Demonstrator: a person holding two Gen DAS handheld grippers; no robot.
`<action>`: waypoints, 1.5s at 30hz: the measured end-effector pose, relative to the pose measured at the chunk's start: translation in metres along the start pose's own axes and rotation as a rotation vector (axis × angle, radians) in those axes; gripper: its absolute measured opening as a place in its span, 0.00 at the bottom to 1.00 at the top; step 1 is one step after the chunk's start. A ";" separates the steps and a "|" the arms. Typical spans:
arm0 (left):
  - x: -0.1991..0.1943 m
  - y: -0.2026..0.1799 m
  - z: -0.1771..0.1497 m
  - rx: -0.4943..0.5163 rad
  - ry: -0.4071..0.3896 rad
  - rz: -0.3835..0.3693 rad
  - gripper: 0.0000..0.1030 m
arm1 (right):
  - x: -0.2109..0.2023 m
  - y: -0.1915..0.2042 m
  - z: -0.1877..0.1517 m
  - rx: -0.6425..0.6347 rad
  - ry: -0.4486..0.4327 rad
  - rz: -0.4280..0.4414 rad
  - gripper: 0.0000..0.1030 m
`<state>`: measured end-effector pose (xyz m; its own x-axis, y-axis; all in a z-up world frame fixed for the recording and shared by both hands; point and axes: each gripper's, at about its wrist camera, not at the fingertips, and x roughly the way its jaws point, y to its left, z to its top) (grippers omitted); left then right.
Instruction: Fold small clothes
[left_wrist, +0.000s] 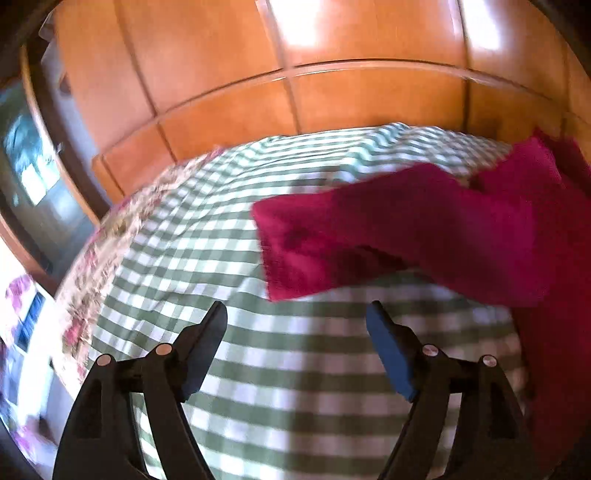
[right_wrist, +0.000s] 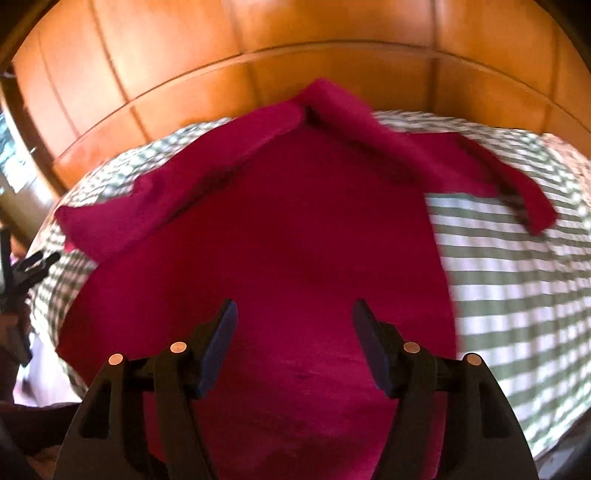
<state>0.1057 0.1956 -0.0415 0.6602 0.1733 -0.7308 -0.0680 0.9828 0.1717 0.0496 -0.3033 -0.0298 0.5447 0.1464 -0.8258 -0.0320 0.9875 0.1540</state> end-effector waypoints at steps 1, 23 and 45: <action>0.001 0.010 0.003 -0.027 -0.015 -0.021 0.75 | 0.007 0.008 0.001 -0.010 0.015 0.012 0.62; 0.040 0.005 0.029 0.115 -0.001 -0.188 0.06 | 0.067 0.080 0.041 -0.029 0.098 0.187 0.62; -0.088 0.164 0.097 -0.564 -0.102 -0.473 0.05 | 0.171 0.149 0.222 -0.059 -0.032 0.200 0.51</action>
<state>0.1086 0.3350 0.1150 0.7786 -0.2560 -0.5729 -0.1151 0.8392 -0.5315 0.3239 -0.1437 -0.0272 0.5485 0.3392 -0.7642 -0.1910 0.9407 0.2804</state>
